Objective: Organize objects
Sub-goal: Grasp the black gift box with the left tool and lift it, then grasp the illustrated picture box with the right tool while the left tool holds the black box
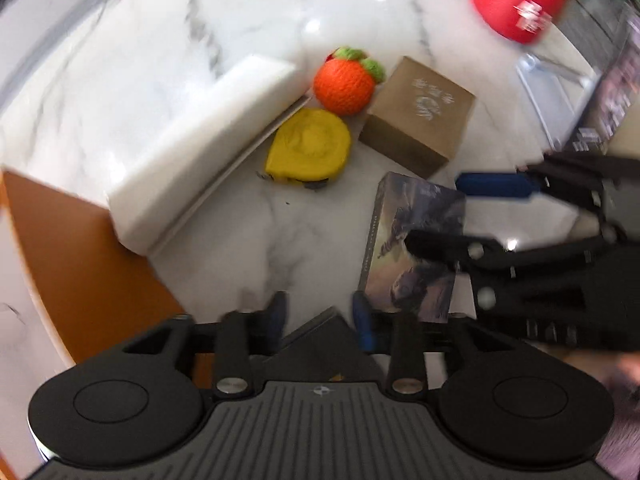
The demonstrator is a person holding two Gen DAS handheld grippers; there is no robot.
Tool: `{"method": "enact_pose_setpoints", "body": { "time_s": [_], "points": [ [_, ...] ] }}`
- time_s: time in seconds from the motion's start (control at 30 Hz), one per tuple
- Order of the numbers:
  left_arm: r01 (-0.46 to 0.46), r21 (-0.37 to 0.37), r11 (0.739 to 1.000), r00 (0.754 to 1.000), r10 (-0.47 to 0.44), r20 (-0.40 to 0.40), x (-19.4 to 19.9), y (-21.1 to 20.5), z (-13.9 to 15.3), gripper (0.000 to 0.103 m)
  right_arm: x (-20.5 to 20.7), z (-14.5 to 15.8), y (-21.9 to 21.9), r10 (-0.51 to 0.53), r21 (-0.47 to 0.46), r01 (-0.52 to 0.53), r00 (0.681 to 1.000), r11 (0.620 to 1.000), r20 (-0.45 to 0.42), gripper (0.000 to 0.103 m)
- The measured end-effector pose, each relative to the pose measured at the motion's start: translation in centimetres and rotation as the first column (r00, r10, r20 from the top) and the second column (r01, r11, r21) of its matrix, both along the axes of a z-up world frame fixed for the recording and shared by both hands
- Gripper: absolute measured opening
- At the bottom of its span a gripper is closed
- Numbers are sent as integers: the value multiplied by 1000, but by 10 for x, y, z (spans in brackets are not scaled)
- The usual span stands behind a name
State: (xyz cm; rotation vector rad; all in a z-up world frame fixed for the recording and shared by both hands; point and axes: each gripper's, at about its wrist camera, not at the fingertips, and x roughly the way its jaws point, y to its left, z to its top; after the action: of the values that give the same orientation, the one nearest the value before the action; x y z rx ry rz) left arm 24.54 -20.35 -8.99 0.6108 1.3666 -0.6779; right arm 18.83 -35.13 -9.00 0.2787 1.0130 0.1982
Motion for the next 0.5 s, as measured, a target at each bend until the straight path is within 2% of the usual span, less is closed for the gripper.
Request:
{"method": "enact_pose_setpoints", "body": {
  "time_s": [0.03,0.07,0.17,0.2,0.27,0.3,0.37,0.43,0.5],
  "points": [
    [50,-2,999,999,-50,1,-3,-2,4,63,-1,1,0,-4,-3,4,1000,1000,5,61],
    [95,-5,996,996,-95,0,-8,-2,7,75,-1,3,0,-5,-3,5,1000,1000,9,61],
    [255,20,967,967,-255,10,-25,-4,13,84,-3,5,1,7,8,-7,1000,1000,15,62],
    [307,39,951,951,-308,18,-31,-6,15,88,-3,5,2,14,11,-14,1000,1000,18,66],
    [395,72,916,917,-398,29,-45,-2,14,89,-3,6,3,28,17,-28,999,999,18,72],
    [429,92,899,901,-433,28,-49,-4,11,89,-3,5,4,32,14,-32,999,999,14,78],
    [479,121,870,874,-485,30,-56,-3,4,90,-2,3,7,41,0,-41,999,999,3,84],
    [522,154,839,847,-531,17,-63,4,3,90,-2,-1,12,48,-10,-48,999,999,-14,85],
    [546,179,819,832,-555,3,-66,5,-2,92,-2,-5,16,44,-19,-45,999,999,-31,86]
  ]
}}
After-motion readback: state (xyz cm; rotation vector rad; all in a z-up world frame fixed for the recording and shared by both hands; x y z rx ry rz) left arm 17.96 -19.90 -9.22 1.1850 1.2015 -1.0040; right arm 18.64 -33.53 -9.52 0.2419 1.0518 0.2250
